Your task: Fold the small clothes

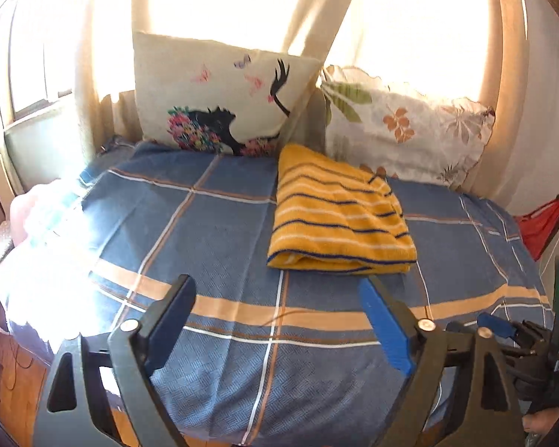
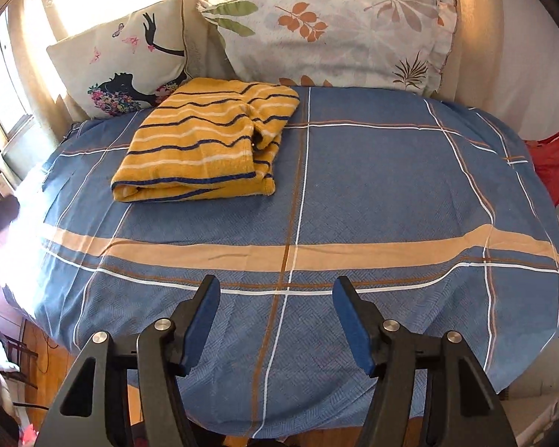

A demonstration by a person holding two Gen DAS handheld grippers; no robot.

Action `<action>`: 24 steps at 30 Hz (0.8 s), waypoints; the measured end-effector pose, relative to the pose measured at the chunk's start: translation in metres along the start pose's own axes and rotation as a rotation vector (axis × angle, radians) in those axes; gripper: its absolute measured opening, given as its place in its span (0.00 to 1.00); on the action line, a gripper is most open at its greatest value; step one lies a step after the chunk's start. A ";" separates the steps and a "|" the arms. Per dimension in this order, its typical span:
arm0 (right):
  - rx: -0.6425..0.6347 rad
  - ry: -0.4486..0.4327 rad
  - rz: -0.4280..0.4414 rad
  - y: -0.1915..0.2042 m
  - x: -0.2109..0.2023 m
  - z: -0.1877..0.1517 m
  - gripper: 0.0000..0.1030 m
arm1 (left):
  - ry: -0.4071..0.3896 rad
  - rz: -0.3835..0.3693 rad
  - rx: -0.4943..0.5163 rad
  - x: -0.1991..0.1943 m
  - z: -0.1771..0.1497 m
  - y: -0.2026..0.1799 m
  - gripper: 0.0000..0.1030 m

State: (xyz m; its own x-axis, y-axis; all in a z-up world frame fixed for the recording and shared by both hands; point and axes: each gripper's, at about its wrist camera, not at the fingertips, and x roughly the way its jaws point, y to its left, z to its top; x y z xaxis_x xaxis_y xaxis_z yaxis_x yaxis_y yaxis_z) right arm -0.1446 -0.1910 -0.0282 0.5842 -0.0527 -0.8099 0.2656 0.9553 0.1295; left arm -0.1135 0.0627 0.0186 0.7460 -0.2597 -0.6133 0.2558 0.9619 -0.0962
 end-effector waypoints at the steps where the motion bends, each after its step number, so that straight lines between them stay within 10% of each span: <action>1: -0.013 -0.007 -0.004 0.002 -0.003 -0.001 0.66 | -0.031 0.009 -0.011 -0.007 0.004 0.001 0.98; 11: -0.076 -0.043 -0.005 0.014 -0.014 -0.005 0.67 | -0.004 0.218 -0.014 -0.016 0.008 0.002 1.00; 24: -0.060 0.014 -0.015 0.005 0.003 -0.008 0.68 | 0.183 0.053 0.001 0.016 -0.010 -0.013 1.00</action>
State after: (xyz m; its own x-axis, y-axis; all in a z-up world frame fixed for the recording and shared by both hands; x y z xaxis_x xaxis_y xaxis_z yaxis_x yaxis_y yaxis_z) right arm -0.1476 -0.1837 -0.0346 0.5697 -0.0634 -0.8194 0.2279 0.9701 0.0833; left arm -0.1107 0.0470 0.0026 0.6345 -0.1886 -0.7495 0.2194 0.9738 -0.0593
